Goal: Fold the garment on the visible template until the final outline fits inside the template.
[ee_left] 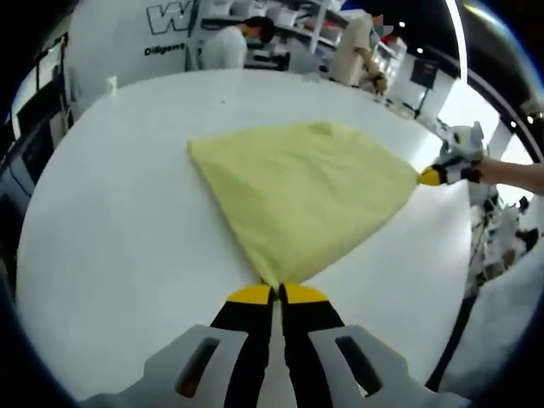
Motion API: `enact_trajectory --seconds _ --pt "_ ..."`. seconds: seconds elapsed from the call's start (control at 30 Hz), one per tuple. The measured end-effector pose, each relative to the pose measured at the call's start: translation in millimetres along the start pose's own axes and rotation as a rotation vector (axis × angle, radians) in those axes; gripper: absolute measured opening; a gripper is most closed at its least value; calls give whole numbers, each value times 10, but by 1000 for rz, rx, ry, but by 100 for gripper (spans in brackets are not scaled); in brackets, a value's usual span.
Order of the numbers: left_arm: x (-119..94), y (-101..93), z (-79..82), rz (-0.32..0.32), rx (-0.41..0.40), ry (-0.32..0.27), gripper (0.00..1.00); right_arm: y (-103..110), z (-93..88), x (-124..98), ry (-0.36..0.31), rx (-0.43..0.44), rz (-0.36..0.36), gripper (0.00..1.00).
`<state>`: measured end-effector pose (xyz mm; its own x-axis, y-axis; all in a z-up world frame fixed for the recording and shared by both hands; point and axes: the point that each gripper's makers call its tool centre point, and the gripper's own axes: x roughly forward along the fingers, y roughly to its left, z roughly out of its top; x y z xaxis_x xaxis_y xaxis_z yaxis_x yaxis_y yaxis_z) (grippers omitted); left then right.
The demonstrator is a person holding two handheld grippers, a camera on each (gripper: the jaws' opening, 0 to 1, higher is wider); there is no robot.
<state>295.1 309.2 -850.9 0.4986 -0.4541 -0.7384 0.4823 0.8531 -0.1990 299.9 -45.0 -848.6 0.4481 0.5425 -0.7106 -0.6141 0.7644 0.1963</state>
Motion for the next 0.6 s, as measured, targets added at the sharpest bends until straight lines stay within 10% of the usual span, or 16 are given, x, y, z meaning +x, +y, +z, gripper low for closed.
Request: enact_trajectory --seconds 0.6 --pt "-148 -289 -81 52 -5 -58 1 196 -206 -224 -2 59 -25 0"
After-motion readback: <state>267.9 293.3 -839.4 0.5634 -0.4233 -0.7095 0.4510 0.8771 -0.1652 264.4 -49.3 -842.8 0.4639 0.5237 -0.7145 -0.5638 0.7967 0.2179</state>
